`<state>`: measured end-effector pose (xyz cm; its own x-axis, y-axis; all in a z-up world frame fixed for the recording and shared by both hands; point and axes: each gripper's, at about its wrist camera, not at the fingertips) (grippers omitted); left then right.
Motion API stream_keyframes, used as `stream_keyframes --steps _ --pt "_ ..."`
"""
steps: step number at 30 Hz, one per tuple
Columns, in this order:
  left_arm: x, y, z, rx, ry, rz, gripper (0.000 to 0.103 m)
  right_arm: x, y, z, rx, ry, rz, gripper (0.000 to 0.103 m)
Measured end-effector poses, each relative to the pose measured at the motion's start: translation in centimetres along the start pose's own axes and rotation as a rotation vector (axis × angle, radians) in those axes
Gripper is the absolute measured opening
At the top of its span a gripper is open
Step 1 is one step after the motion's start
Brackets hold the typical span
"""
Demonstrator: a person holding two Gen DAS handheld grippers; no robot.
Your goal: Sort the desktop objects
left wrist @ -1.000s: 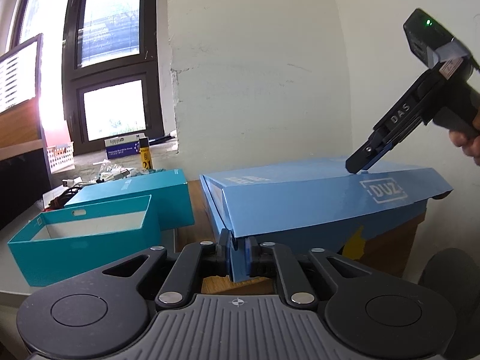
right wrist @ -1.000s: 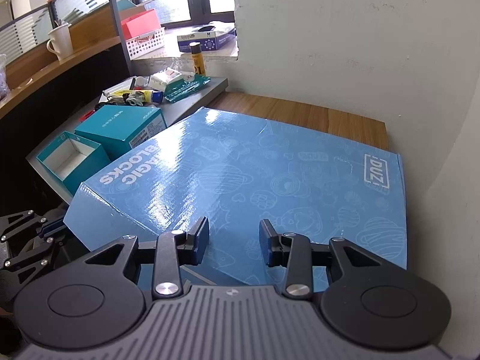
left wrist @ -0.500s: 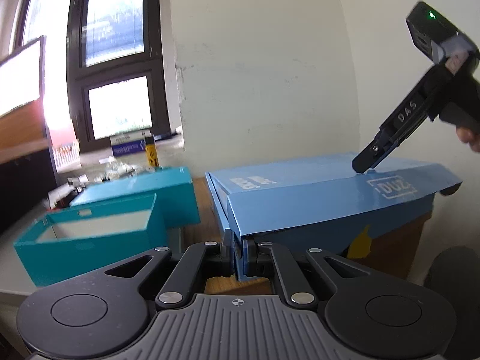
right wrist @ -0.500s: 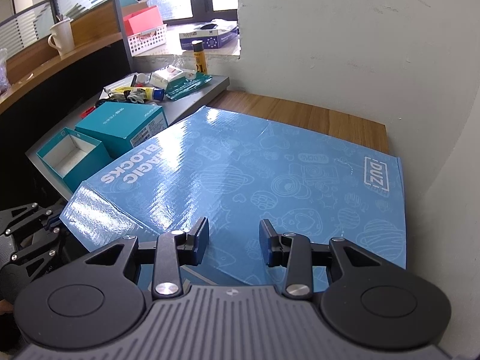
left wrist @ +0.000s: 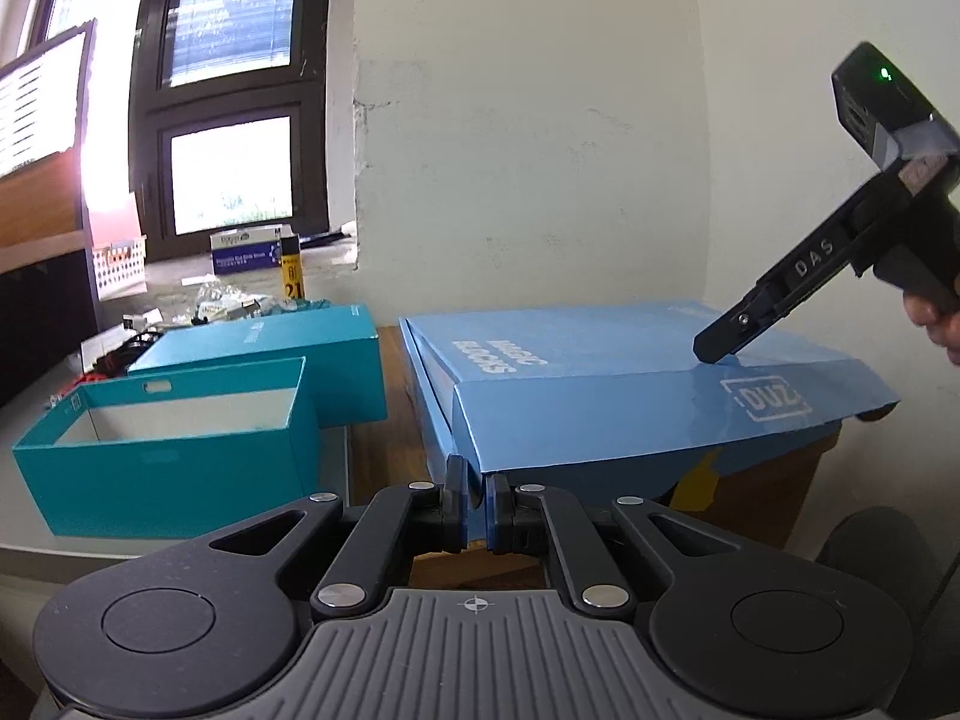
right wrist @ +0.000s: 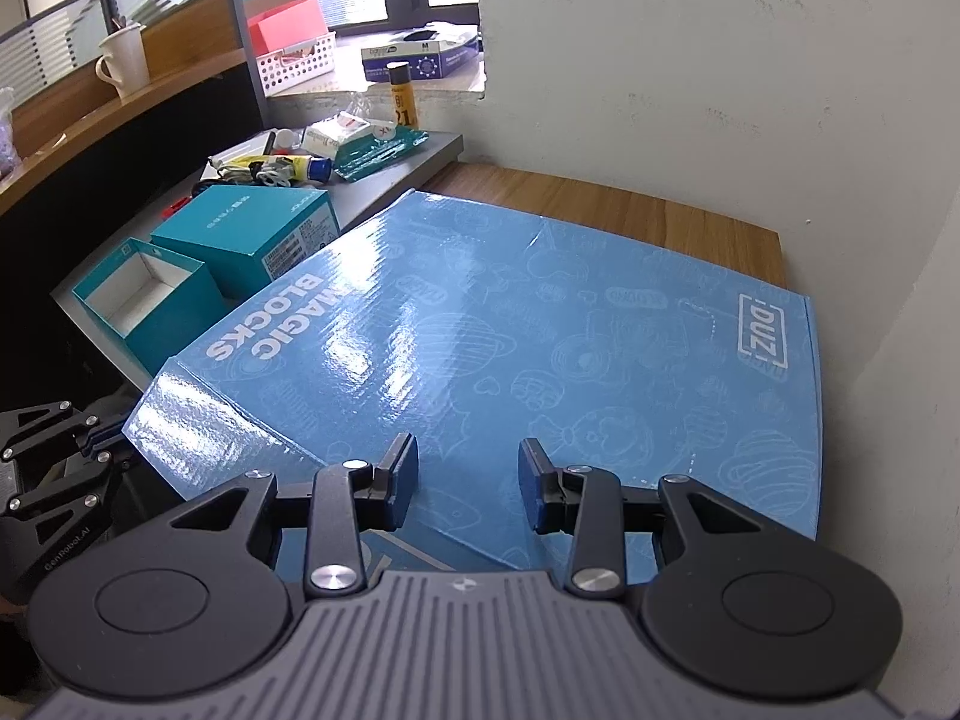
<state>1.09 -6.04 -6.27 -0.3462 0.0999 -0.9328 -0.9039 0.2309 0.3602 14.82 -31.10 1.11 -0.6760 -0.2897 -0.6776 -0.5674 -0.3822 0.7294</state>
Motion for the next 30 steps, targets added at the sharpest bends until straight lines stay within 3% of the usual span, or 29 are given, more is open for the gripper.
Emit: stream_keyframes --steps 12,30 --pt "0.1 0.2 -0.3 -0.006 -0.004 -0.002 0.008 0.1 0.1 0.5 -0.009 0.009 -0.016 0.042" --pt "0.7 -0.3 -0.2 -0.003 -0.009 -0.003 0.008 -2.9 -2.2 8.8 -0.181 0.158 -0.048 0.043"
Point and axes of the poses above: each gripper's, at about its wrist camera, not at the fingertips, and y roughly against the way its jaws point, z to its left, x to its underside, and after that the axes turned 2 degrees about x, right-handed
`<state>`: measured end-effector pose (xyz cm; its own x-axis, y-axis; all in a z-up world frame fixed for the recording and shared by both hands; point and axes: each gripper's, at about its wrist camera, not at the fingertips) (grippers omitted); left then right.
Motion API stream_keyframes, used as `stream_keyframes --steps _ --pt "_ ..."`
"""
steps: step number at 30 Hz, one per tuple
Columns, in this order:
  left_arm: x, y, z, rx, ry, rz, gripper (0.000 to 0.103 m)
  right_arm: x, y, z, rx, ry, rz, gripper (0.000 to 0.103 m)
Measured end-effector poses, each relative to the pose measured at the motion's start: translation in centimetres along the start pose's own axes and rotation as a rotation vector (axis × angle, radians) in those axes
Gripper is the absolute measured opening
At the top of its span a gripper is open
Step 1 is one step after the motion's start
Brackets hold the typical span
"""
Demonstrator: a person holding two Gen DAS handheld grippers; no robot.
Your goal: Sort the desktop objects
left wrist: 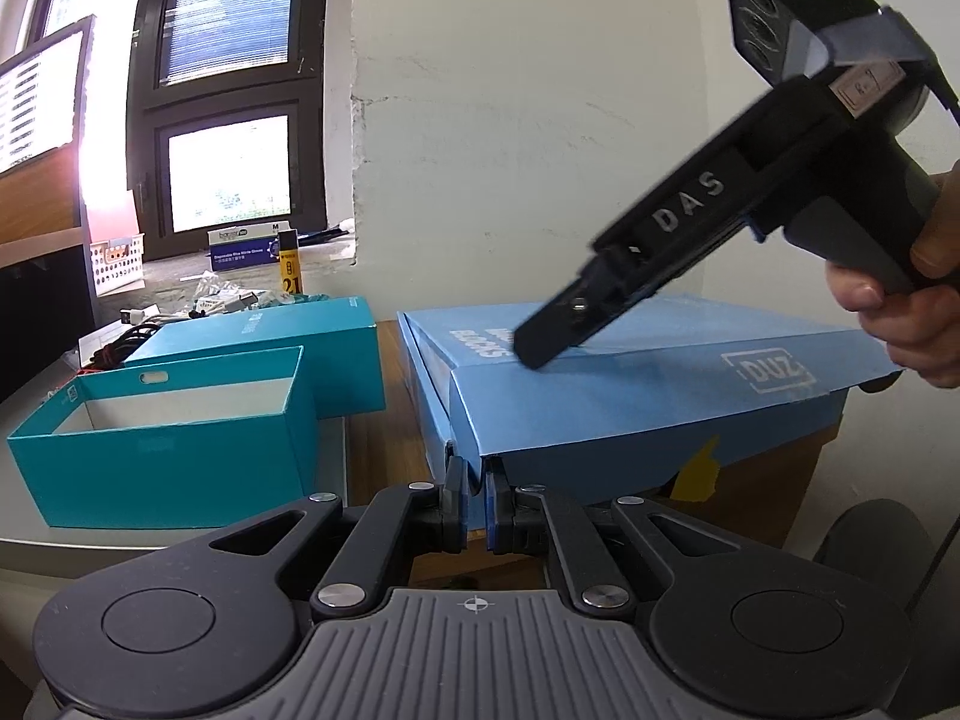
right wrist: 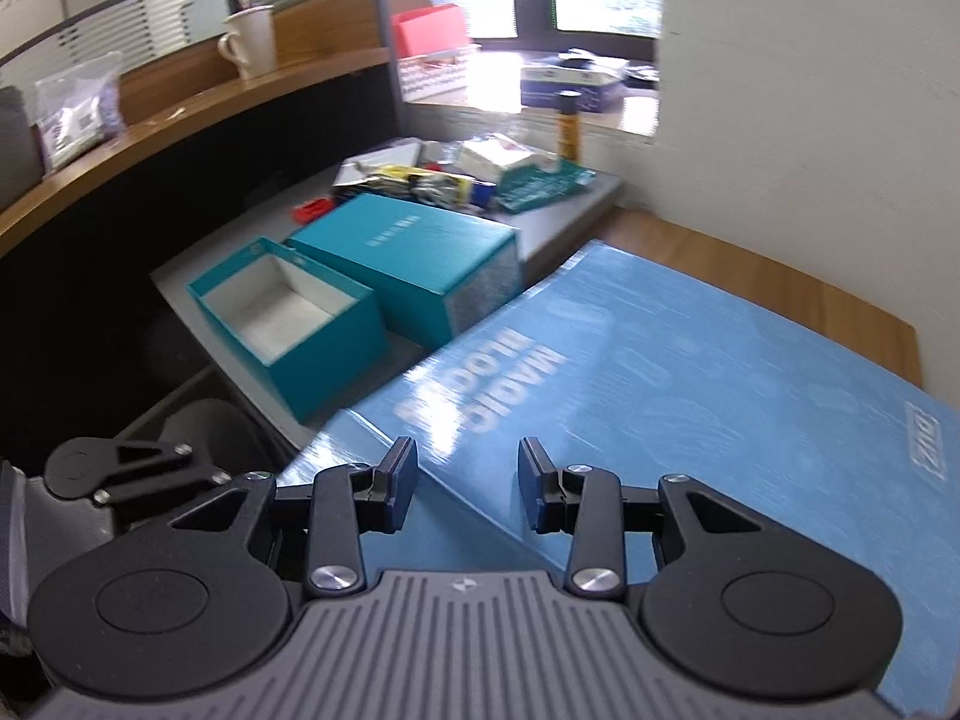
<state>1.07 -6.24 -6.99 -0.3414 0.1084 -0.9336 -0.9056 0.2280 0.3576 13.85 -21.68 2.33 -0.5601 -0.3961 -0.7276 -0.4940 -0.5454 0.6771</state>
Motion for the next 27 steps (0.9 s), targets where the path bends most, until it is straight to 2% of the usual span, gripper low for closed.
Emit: stream_keyframes --steps 7,11,22,27 --pt "-0.3 0.6 -0.1 -0.001 0.005 -0.031 0.007 -0.9 -1.2 1.6 -0.018 0.037 -0.006 0.043" --pt "-0.4 0.8 0.0 0.009 0.017 -0.021 0.007 -1.0 -1.3 1.6 -0.014 0.041 0.008 0.043" --pt "0.7 0.2 -0.6 -0.022 -0.049 -0.012 0.007 -0.4 -1.8 1.5 -0.013 0.054 0.026 0.045" --pt "1.3 -0.3 -0.5 -0.019 -0.041 0.006 0.007 0.1 -2.1 2.0 -0.003 0.069 0.025 0.047"
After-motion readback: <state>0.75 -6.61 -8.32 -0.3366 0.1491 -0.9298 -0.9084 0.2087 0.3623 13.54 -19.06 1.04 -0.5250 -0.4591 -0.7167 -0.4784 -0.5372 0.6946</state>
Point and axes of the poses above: each gripper's, at about its wrist camera, not at the fingertips, and y roughly against the way its jaws point, z to its left, x to its underside, and after that the axes turned 2 degrees about x, right-handed
